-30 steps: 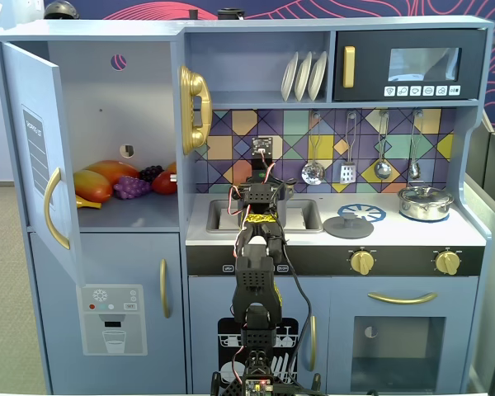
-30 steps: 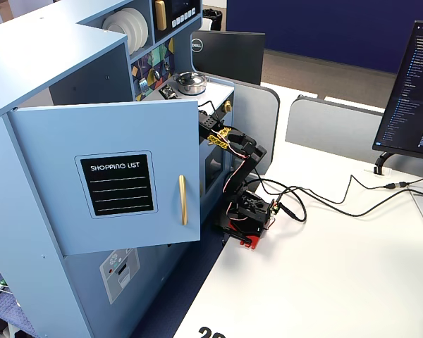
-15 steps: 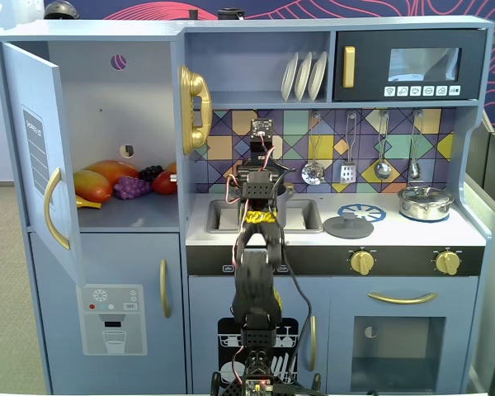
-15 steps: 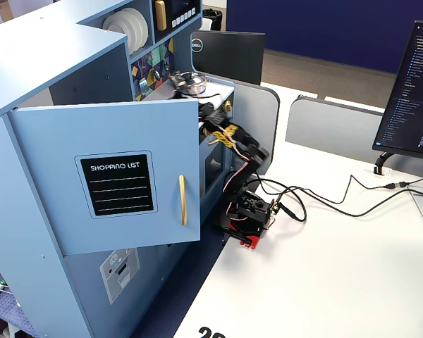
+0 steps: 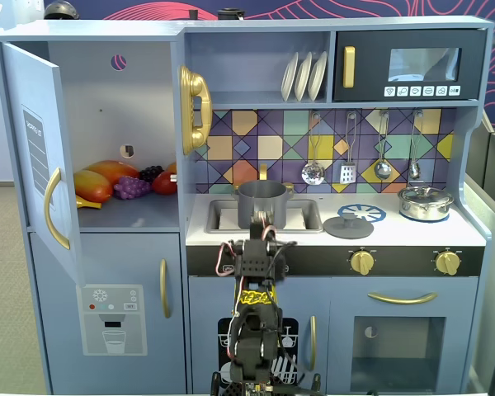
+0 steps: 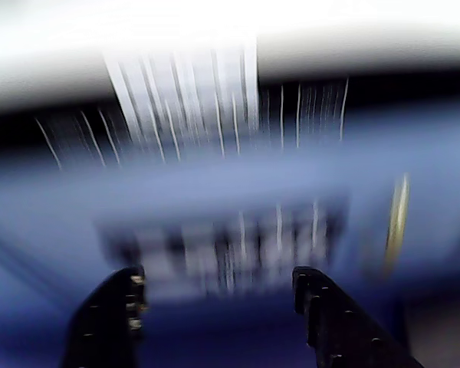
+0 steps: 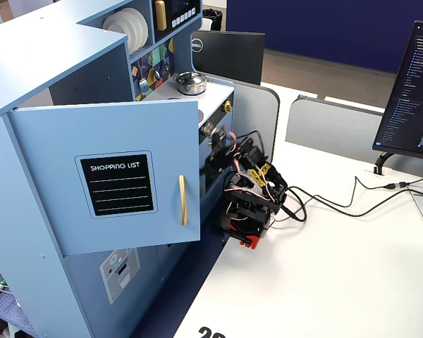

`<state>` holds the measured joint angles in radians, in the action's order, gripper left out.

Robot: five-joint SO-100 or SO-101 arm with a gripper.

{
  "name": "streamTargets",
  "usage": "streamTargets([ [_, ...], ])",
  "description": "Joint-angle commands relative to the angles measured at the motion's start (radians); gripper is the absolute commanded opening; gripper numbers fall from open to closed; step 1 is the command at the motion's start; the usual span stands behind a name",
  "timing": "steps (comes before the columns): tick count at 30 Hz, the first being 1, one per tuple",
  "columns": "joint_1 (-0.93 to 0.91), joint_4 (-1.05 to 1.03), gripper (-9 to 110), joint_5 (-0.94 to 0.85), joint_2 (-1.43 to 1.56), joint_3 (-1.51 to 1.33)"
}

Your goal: Pick up the green pineapple from the left cabinet and place it in the gray recipient

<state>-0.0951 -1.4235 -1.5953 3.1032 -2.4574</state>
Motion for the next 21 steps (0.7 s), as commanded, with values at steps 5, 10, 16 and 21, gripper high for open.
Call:
streamTargets([
  [5, 0.044, 0.310, 0, 0.095, -0.153, -0.336],
  [10, 0.069, 0.477, 0, 0.110, -0.225, -0.479],
  [16, 0.098, 0.509, 0, 0.150, -0.291, -0.543],
  [21, 0.106, 0.348, 0, 0.161, -0.245, -0.545],
])
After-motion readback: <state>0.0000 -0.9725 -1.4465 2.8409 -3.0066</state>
